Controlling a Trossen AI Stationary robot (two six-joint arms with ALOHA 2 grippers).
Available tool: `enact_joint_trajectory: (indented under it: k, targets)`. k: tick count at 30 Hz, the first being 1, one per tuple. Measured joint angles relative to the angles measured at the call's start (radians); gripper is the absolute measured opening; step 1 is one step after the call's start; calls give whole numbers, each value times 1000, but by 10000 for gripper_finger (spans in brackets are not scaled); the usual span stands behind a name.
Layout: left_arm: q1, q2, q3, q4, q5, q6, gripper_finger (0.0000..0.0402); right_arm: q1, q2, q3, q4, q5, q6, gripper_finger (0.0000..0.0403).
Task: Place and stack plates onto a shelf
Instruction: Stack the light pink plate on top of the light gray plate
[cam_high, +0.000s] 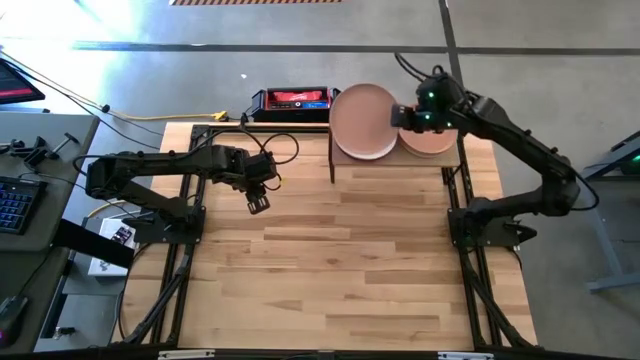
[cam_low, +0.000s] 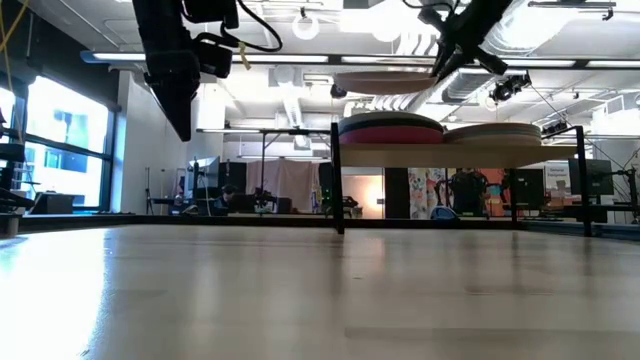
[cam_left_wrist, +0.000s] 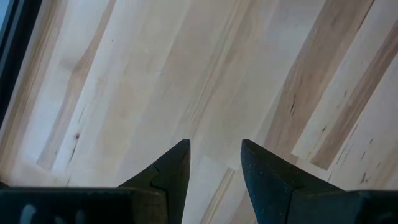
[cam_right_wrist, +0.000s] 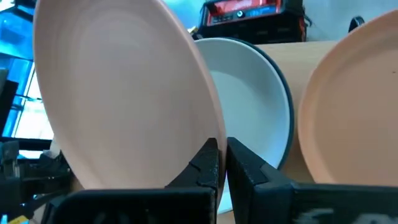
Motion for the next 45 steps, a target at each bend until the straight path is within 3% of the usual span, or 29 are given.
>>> enact_joint_trajectory:
  k: [10, 36, 40, 45]
  targets:
    - [0, 0, 0, 0, 0, 0, 131, -49, 91, 0, -25, -65, 25, 0]
    - [0, 0, 0, 0, 0, 2, 131, -65, 142, 0, -91, -17, -17, 1]
    - [0, 0, 0, 0, 0, 2, 131, -65, 142, 0, -95, -21, -23, 20]
    - [0, 0, 0, 0, 0, 2, 131, -65, 142, 0, -95, -18, -22, 73]
